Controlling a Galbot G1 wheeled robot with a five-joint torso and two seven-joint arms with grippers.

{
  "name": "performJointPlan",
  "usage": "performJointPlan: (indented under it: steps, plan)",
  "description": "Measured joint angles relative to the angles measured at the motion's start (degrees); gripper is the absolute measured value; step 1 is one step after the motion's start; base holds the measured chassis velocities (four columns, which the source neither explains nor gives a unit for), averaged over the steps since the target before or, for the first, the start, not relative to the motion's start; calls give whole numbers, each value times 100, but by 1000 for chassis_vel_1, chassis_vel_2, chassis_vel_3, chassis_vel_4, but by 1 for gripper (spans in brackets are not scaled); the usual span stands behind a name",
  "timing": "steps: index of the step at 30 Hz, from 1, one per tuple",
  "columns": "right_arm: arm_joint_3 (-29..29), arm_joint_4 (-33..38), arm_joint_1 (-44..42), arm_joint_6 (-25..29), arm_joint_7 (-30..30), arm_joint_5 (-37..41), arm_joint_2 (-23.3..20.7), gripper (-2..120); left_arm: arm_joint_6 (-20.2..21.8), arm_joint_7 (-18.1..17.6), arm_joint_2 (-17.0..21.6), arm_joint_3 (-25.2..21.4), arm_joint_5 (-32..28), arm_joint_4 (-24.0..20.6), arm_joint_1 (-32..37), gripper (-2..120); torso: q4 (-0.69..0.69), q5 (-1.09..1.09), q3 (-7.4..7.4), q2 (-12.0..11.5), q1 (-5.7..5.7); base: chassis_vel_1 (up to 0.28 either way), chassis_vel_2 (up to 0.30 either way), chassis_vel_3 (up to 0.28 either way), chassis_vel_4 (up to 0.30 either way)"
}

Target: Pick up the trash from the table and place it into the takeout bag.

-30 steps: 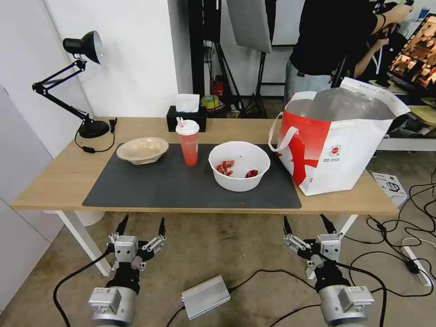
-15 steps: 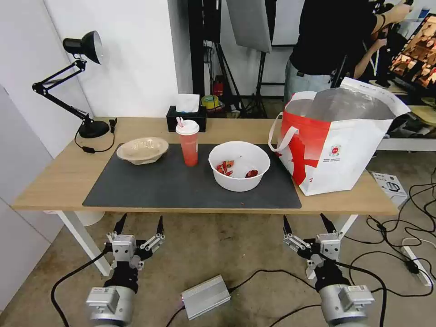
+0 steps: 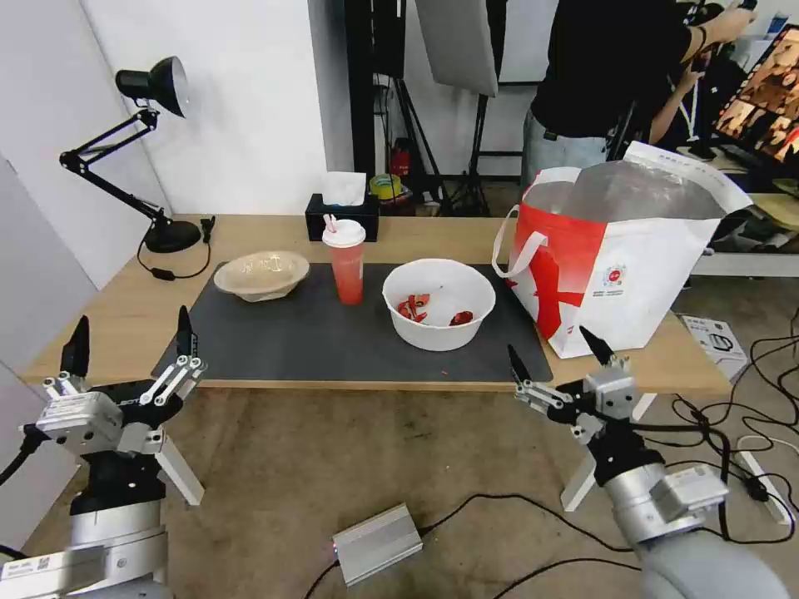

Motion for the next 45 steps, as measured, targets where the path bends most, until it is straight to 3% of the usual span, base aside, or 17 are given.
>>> performJointPlan:
  steps: [26,31,45]
  plan:
    - [36,6,182,104,-153,330,-425,100,9,378,-81,523,-87,501,153,100,-4,2,0,0,0,0,0,0,0]
    - [88,-23,405,281,-319,596,-655,100,-63,412,-145,629,-29,582,201,100,-3,3,0,0,0,0,0,0,0]
    - [171,-404,1293,501,-699,1660,-1806,100,-107,460,-152,889,86,941,148,100,-4,3,0,0,0,0,0,0,0]
